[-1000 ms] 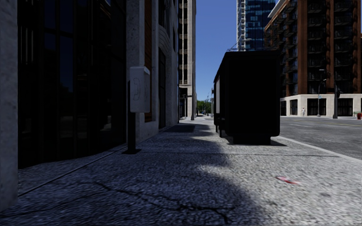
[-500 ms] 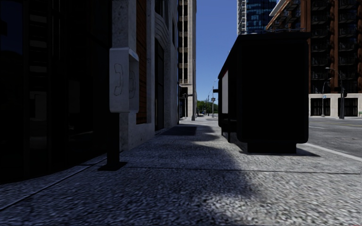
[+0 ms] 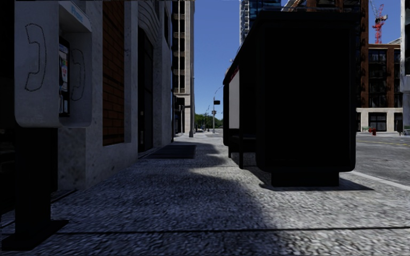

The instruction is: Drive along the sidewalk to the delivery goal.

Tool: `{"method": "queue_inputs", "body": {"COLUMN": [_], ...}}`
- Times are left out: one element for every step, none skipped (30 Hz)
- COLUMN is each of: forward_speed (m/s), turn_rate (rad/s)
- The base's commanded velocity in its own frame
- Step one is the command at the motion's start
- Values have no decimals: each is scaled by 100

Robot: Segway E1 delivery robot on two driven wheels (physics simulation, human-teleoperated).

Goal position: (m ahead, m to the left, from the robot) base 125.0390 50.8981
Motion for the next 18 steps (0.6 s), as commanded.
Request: {"method": "queue_inputs", "body": {"forward_speed": [200, 200, 200, 200, 200, 200, 200, 200, 200, 200, 200, 200, 200, 200, 200, 200, 200, 200], "turn_rate": [0, 0, 0, 0, 0, 0, 0, 0, 0, 0, 0, 0, 0, 0, 0, 20, 49, 74]}}
